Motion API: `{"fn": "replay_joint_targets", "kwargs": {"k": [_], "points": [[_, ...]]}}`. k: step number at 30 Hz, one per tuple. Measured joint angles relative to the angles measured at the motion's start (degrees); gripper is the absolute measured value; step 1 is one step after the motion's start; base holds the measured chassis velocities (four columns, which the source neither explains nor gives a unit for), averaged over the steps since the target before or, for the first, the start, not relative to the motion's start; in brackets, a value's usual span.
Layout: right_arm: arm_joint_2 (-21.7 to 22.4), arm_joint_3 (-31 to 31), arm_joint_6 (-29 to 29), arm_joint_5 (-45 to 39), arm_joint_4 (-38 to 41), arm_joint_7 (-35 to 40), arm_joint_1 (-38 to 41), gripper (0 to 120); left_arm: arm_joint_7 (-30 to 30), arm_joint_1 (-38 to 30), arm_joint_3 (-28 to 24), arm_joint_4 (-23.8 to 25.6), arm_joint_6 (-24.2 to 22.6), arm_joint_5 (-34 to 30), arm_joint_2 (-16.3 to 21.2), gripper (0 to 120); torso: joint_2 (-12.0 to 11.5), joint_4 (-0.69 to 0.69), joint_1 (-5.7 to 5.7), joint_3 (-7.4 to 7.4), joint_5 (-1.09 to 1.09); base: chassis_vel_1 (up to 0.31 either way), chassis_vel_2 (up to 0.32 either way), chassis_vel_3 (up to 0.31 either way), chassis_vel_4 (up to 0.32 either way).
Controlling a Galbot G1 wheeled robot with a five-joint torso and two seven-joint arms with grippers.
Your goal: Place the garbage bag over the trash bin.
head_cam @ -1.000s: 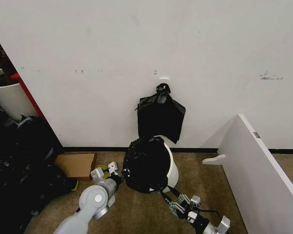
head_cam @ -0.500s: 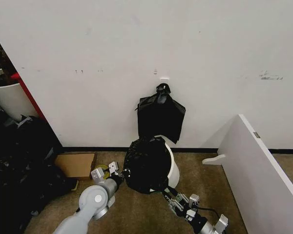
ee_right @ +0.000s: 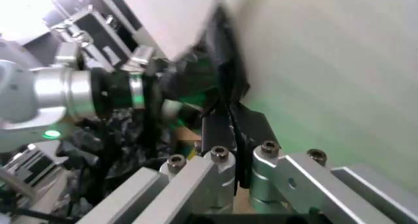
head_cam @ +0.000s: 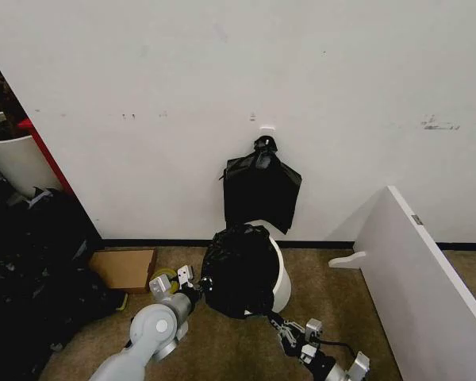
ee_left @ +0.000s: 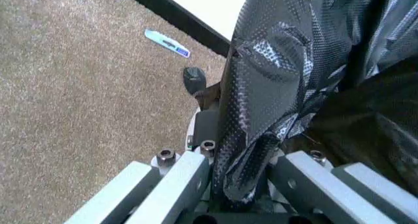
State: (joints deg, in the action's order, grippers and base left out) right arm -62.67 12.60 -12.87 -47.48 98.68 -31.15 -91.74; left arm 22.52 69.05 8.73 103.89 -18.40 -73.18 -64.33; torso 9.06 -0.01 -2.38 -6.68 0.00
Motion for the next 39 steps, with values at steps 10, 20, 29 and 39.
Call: {"fn": "replay_joint_targets", "kwargs": {"k": [10, 20, 29, 39], "points": [[-0.1, 0.4, 1.7, 0.0, -1.5, 9.5, 0.6, 0, 0.1, 0.0, 0.6, 0.3, -0.2, -0.6, 0.6, 1, 0.0, 0.00, 0.00, 0.00, 0.01, 0.000, 0.000, 0.000, 0.000], [-0.8, 0.3, 2.9, 2.7, -2.0, 15.3, 0.8, 0, 0.0, -0.2, 0.7, 0.3, 0.0, 0.5, 1.0, 1, 0.0, 0.00, 0.00, 0.00, 0.00, 0.000, 0.000, 0.000, 0.000], [-1.1, 5.1, 1.0, 9.2, 3.5, 18.9, -2.3, 19, 0.8, 0.0, 0.2, -0.3, 5.8, 13.3, 0.6, 1, 0.0, 0.00, 0.00, 0.00, 0.00, 0.000, 0.000, 0.000, 0.000], [-2.7, 7.7, 4.5, 16.8, 18.5, 31.1, -6.0, 53, 0.8, 1.7, -1.8, 2.8, 11.7, 28.9, -0.1, 1, 0.0, 0.00, 0.00, 0.00, -0.01, 0.000, 0.000, 0.000, 0.000]]}}
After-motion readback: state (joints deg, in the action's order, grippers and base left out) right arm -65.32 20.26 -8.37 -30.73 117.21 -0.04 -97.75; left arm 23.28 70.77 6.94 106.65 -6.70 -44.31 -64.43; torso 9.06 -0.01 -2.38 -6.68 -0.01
